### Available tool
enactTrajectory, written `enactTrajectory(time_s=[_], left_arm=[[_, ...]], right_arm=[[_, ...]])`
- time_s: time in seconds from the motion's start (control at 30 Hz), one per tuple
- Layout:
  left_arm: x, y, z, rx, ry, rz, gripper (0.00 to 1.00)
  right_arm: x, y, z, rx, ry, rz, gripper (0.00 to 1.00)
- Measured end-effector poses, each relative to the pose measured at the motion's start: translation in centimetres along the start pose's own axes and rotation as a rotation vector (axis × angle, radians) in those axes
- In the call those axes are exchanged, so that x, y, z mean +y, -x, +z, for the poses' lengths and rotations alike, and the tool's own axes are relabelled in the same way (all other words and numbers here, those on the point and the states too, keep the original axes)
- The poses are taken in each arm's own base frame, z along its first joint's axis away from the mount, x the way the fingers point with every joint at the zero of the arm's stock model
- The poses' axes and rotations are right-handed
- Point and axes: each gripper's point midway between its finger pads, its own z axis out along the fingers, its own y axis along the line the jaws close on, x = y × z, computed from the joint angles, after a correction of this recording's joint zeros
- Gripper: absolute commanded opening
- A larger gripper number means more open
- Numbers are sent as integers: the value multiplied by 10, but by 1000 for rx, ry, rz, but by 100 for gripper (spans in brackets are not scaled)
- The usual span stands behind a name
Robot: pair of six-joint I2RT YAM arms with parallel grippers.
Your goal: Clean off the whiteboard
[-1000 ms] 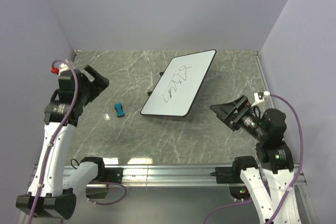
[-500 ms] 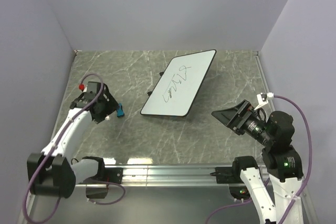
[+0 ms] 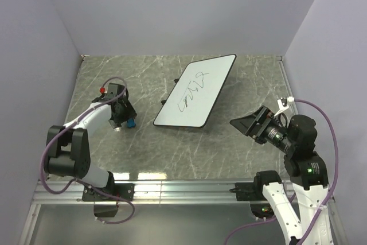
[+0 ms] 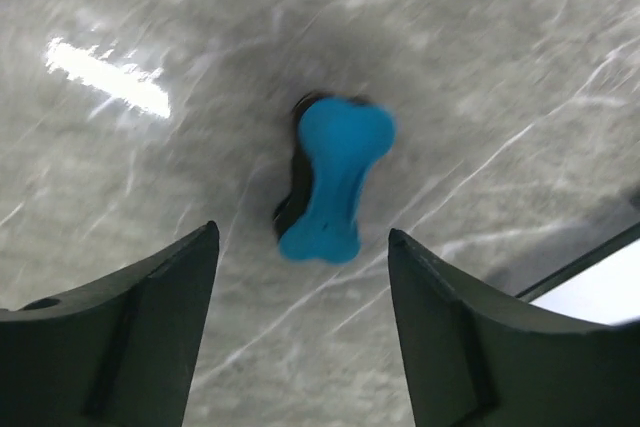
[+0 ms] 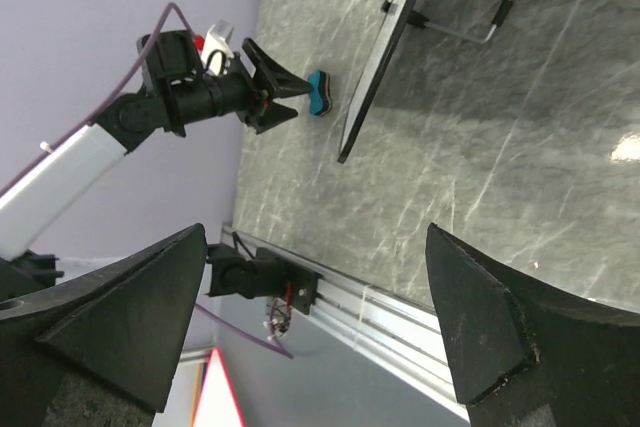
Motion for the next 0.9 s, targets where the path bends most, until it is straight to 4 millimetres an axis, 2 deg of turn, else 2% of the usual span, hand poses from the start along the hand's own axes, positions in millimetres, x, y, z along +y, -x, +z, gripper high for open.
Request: enactTrajectory(time_s=[0.17, 0.33, 0.57, 0.63, 0.67, 0.7, 0.73, 0.9], left_arm=[[-12, 4, 10, -8, -14, 27, 71], [-17, 4, 21, -1, -8, 49, 54], [-14, -1, 35, 22, 12, 58, 43], [-16, 1, 37, 14, 6, 62, 33], [-17, 2, 38, 11, 3, 66, 21], [-18, 3, 38, 8, -1, 69, 5], [-19, 3, 39, 8, -6, 70, 0], [-25, 6, 37, 8, -32, 93, 0]], right_arm=[[-4, 2, 4, 3, -17, -13, 96], [-8, 6, 8, 1, -39, -13, 96], [-11, 13, 19, 12, -51, -4, 96], [-10, 17, 25, 16, -50, -2, 96], [-9, 20, 28, 23, -49, 0, 96], [-7, 23, 32, 29, -43, 1, 96], [-4, 27, 36, 34, -34, 0, 96], [4, 51, 64, 53, -10, 18, 96]])
